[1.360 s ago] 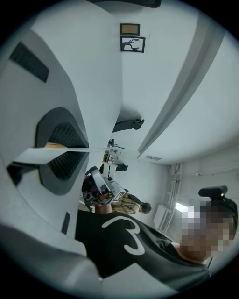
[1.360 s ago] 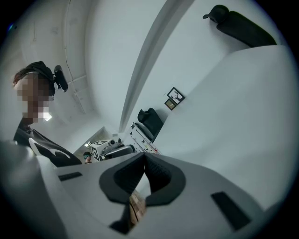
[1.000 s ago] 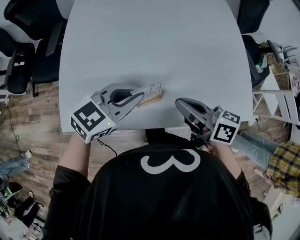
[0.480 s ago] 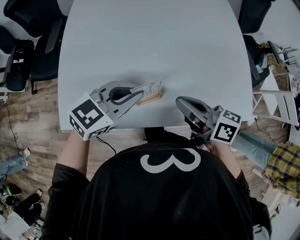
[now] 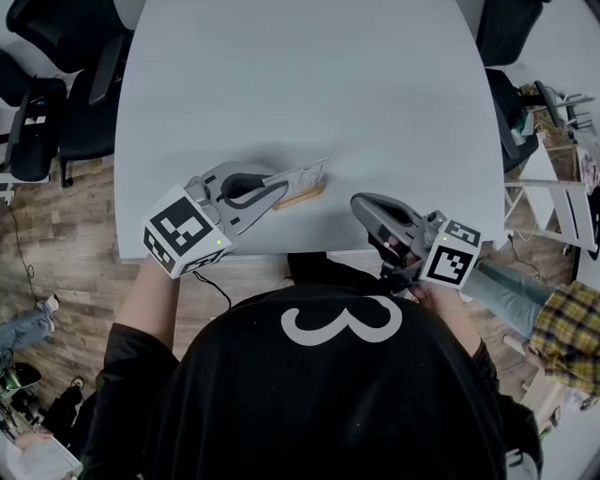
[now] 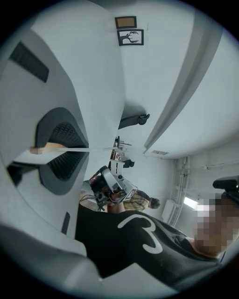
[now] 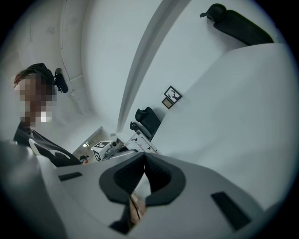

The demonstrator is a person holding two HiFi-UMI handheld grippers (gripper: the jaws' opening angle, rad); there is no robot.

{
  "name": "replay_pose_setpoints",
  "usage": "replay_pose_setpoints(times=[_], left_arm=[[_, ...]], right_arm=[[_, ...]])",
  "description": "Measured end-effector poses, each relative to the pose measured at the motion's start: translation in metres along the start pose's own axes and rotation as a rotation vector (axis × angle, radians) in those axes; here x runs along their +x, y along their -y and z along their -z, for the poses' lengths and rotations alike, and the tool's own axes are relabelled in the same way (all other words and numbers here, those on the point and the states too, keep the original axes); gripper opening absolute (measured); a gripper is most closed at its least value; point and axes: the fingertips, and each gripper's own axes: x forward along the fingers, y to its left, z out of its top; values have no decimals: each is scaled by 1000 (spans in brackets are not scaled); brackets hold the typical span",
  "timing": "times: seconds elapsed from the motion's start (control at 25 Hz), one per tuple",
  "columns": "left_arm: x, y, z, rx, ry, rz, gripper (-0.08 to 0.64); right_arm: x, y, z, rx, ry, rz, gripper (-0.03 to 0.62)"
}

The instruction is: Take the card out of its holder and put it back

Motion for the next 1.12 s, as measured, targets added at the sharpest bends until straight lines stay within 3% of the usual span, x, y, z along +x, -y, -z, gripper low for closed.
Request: replay_pose_setpoints(times=[0.4,0.64,0.92,1.12], left_arm=[[6,0,14,13,-32,-15,25],[16,4,41,59,-140,-11,25],[16,-8,43,4,-133,-46,26],[12,-14,43,-92,-100,-84,51]], right_arm=[[0,0,1,5,-5,-3,9],[0,-1,2,10,-8,-1,9],[-1,-2,1,14,-6,1,9],[-3,-5,1,12,5,2,9]])
